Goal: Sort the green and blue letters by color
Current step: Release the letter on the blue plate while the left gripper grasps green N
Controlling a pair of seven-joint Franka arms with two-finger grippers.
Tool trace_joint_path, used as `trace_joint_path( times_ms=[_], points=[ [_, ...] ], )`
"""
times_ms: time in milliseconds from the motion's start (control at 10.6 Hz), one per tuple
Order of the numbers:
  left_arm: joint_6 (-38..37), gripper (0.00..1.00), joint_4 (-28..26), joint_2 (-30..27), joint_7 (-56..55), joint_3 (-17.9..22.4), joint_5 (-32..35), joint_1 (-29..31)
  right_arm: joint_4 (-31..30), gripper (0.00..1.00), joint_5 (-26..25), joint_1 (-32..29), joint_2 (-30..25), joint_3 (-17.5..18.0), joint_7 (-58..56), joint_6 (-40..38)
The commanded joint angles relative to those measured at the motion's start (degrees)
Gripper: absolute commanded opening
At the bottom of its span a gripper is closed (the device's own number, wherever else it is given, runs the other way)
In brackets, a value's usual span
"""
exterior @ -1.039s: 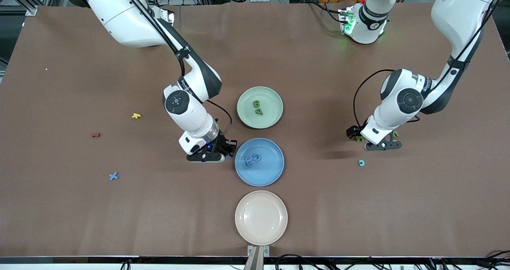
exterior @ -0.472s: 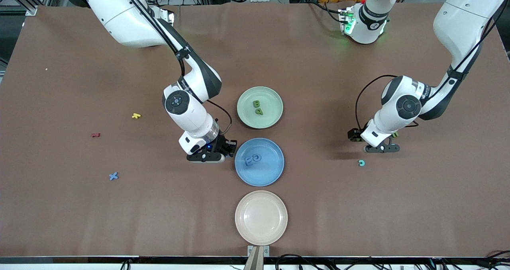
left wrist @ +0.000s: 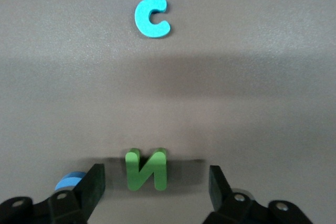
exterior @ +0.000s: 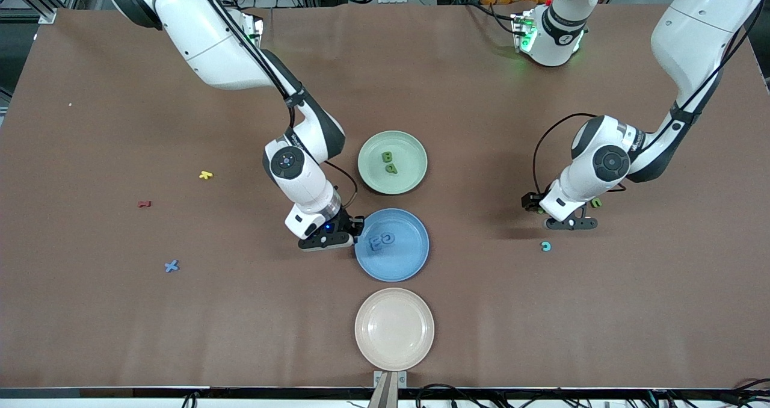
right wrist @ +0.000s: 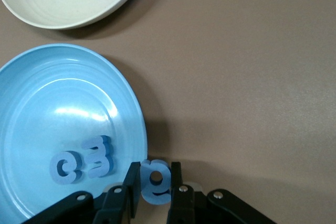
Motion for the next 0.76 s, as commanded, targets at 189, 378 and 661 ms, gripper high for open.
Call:
trace_joint_path(
  times_ms=[189, 378, 661],
  points=[
    [-0.7, 0.75, -0.3, -0.1, 0.1, -0.3, 1.6, 0.1, 2.7, 0.16, 0.4, 0.2, 0.3, -0.3, -0.3, -3.4],
    [-0.7, 0.66, -0.3, 0.0, 0.1, -0.3, 1.7, 0.1, 3.4, 0.16, 1.1, 0.7, -0.1, -0.1, -0.3, -3.6],
    [-0.7, 0.40, -0.3, 0.0, 1.7, -0.3, 1.8, 0.3, 7.3, 0.16, 1.7, 2.0, 0.5, 0.2, 1.5, -3.5]
  ],
)
